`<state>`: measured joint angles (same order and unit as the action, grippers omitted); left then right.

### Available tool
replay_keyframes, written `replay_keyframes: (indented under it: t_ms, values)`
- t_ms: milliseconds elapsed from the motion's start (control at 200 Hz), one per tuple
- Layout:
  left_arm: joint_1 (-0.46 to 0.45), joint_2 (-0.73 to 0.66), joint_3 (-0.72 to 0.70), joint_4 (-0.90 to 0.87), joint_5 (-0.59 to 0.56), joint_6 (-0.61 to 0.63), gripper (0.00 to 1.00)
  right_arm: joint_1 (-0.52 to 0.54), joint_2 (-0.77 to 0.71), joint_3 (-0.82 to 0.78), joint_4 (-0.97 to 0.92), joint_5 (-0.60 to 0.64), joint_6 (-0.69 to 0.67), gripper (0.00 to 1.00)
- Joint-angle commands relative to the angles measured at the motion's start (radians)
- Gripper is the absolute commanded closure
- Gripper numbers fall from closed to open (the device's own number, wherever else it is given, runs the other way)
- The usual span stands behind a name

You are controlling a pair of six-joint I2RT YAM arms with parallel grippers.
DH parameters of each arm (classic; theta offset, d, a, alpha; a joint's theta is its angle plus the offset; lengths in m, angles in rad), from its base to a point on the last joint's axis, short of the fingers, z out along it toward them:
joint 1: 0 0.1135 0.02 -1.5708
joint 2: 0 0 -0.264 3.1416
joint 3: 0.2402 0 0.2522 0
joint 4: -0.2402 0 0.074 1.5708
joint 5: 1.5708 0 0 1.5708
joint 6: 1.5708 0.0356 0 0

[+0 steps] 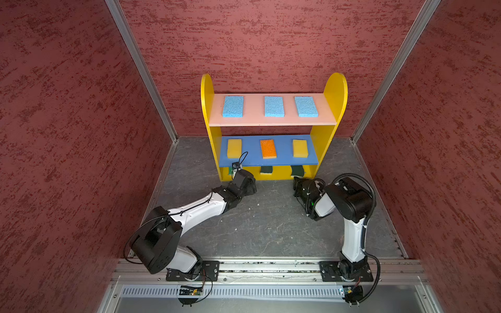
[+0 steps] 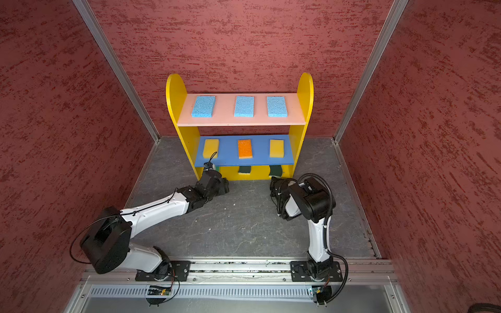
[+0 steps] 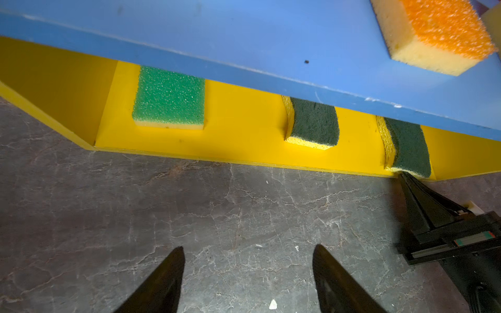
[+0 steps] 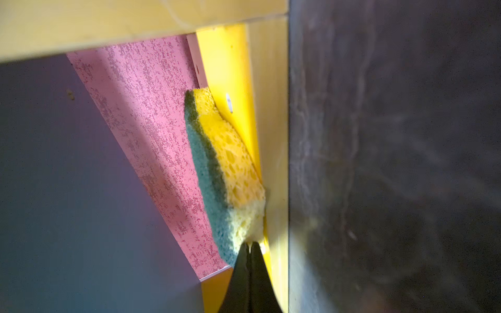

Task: Arrange cleaning sponges on a shelf
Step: Move the cleaning sponge to the shelf.

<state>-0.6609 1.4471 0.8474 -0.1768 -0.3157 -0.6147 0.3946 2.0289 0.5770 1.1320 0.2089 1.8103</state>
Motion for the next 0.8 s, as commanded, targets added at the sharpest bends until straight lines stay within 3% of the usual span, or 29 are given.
replay_keyframes:
  t_ms: [0,797]
  values:
    - [0.010,-0.022,-0.012,-0.006,-0.001,0.004,0.25,-0.006,0.032,0.009,-0.052,-0.003,0.021,1.00]
    - [0.005,0.005,-0.049,0.031,0.051,-0.054,0.26,-0.008,0.057,0.036,-0.103,0.070,-0.003,1.00]
